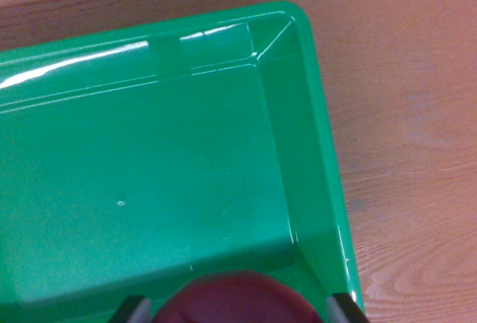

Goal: Pick fruit

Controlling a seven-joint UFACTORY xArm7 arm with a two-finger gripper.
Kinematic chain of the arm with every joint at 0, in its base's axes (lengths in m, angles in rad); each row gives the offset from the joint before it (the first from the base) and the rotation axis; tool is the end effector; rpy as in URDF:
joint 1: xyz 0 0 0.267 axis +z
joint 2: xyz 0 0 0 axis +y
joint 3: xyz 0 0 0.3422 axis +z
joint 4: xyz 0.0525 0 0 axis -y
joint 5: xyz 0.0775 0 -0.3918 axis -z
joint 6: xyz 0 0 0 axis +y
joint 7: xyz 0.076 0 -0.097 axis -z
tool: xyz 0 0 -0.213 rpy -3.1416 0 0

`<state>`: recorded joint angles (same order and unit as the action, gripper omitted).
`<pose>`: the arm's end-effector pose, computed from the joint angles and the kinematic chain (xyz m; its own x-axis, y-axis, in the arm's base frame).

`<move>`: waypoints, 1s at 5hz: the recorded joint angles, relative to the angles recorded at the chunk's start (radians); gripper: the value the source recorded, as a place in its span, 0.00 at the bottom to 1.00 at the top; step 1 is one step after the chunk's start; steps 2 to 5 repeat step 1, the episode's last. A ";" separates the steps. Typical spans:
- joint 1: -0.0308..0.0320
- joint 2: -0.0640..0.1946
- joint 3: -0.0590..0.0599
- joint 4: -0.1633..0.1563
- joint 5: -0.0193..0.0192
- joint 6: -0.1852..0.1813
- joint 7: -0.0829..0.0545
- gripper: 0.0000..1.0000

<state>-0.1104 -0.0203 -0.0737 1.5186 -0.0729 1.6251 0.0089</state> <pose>0.4762 -0.1120 0.3605 0.9771 -0.1949 -0.0854 -0.1890 -0.9793 0.0721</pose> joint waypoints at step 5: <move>0.0000 -0.001 0.000 0.002 0.0000 0.004 0.000 1.00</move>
